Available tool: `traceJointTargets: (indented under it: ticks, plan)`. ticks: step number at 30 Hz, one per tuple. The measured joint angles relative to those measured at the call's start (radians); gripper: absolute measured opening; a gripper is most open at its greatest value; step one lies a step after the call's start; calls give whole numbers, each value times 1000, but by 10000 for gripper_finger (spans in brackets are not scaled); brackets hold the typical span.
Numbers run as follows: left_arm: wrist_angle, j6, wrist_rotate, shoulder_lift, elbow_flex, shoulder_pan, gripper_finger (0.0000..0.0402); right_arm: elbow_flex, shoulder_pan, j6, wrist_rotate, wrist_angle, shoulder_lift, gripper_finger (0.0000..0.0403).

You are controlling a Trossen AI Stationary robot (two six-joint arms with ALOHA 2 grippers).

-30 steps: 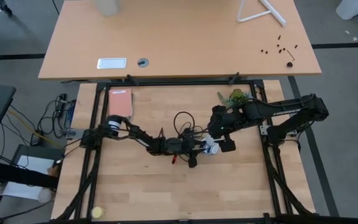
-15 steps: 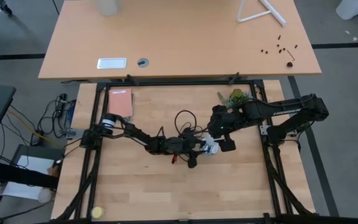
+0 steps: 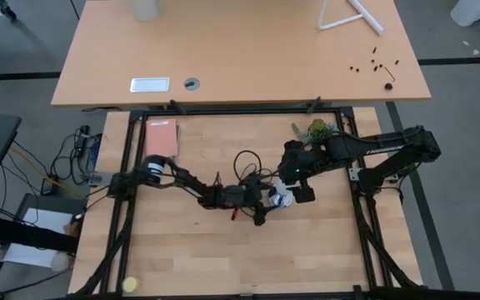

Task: Screw lightbulb
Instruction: Insert the lightbulb into the lamp

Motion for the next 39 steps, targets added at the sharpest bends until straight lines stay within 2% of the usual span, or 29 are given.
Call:
traceJointTargets:
  ticks: [8,14,22,27,35,39]
  plan:
    - [20,85,3,96,112,5,324,0,0,1,0,20,0,373]
    - [24,107,0,106,121,5,294,0,0,2,-3,18,1,373]
    - [28,110,-9,107,120,10,215,35,23,17,-56,-1,56,373]
    - [26,109,-9,107,120,10,171,119,35,-15,-60,-115,133,373]
    - [21,104,-9,107,120,12,172,157,50,-192,-85,-191,220,395]
    - [20,104,-9,107,120,12,172,157,59,-309,-55,-198,225,399]
